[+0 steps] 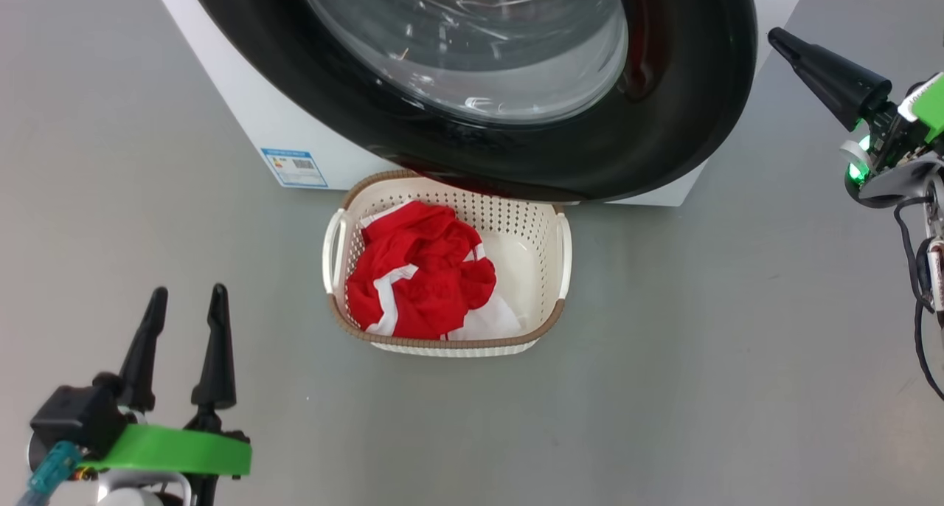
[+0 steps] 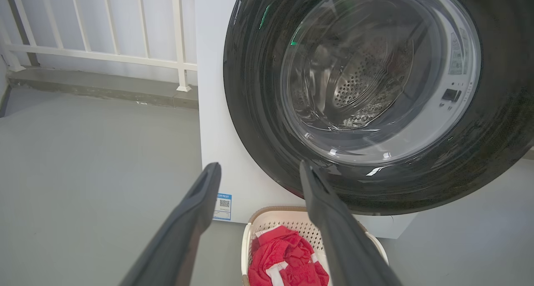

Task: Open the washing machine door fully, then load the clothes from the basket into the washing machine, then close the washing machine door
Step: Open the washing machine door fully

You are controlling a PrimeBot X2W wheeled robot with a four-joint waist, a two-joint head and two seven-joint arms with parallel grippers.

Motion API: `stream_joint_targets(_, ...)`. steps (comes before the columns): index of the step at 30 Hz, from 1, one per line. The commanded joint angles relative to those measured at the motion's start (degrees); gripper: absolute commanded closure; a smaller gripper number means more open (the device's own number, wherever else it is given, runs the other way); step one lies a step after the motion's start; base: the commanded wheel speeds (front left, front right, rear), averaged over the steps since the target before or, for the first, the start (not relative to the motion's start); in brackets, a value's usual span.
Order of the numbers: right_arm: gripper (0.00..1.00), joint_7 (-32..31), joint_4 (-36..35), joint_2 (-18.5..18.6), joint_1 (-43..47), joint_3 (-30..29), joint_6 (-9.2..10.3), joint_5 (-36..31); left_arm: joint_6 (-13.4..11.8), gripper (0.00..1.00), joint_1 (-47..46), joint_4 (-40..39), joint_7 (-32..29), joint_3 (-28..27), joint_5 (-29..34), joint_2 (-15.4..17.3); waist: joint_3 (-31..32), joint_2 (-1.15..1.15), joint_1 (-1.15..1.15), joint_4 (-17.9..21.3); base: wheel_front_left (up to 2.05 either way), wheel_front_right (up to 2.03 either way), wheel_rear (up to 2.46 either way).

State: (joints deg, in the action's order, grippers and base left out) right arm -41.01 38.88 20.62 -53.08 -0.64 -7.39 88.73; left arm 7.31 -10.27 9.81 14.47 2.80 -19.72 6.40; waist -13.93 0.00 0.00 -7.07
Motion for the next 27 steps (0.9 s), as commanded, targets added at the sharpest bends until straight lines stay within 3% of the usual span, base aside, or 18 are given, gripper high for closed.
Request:
stream_joint_targets(1, 1.00, 1.0, -2.5, 0.2, 1.0, 0.0, -0.10, -0.7, 0.2, 0.00, 0.5, -1.0, 0.5, -2.2, 0.7, 1.6, 0.6, 0.00, 0.00, 0.3, 0.00, 0.00, 0.00)
stream_joint_targets(6, 0.99, 2.5, -4.3, 0.2, 2.6, -0.5, -0.10, -0.9, 0.2, 0.00, 1.1, -1.1, 0.5, -2.2, 0.8, 1.5, 1.7, 0.00, 0.00, 1.0, 0.00, 0.00, 0.00)
stream_joint_targets(7, 0.91, 2.5, -4.6, 0.2, 2.9, -0.6, -0.10, -0.8, 0.2, 0.00, 1.2, -1.1, 0.5, -2.2, 0.8, 1.5, 1.9, 0.00, 0.00, 1.1, 0.00, 0.00, 0.00)
stream_joint_targets(8, 0.80, 2.6, -4.9, 0.2, 3.2, -0.7, -0.10, -0.8, 0.2, 0.00, 1.3, -1.0, 0.5, -2.2, 0.8, 1.5, 2.1, 0.00, 0.00, 1.2, 0.00, 0.00, 0.00)
stream_joint_targets(9, 0.57, 2.7, -5.3, 0.3, 3.6, -0.7, -0.10, -0.9, 0.2, 0.00, 1.4, -1.0, 0.5, -2.2, 0.9, 1.5, 2.4, 0.00, 0.00, 1.3, 0.00, 0.00, 0.00)
stream_joint_targets(10, 0.15, 2.8, -5.9, 0.5, 4.1, -0.6, -0.10, -1.1, 0.2, 0.00, 1.6, -1.0, 0.5, -2.2, 0.9, 1.5, 2.6, 0.00, 0.00, 1.4, 0.00, 0.00, 0.00)
stream_joint_targets(11, 0.00, 2.9, -6.5, 0.6, 4.7, -0.7, -0.10, -1.1, 0.2, 0.00, 1.7, -1.0, 0.5, -2.3, 0.9, 1.5, 2.8, 0.00, 0.00, 1.5, 0.00, 0.00, 0.00)
stream_joint_targets(18, 0.00, 5.0, -13.4, 1.2, 9.7, 0.2, -0.10, -3.2, 0.2, 0.00, 2.7, -1.1, 0.5, -3.0, 1.0, 1.3, 3.9, 0.00, 0.00, 2.7, 0.00, 0.00, 0.00)
stream_joint_targets(27, 0.00, 14.3, -28.8, 3.1, 17.7, 2.3, -0.10, -9.4, 0.2, 0.00, 3.6, -1.7, 0.5, -3.8, 1.3, 1.0, 4.6, 0.00, 0.00, 3.7, 0.00, 0.00, 0.00)
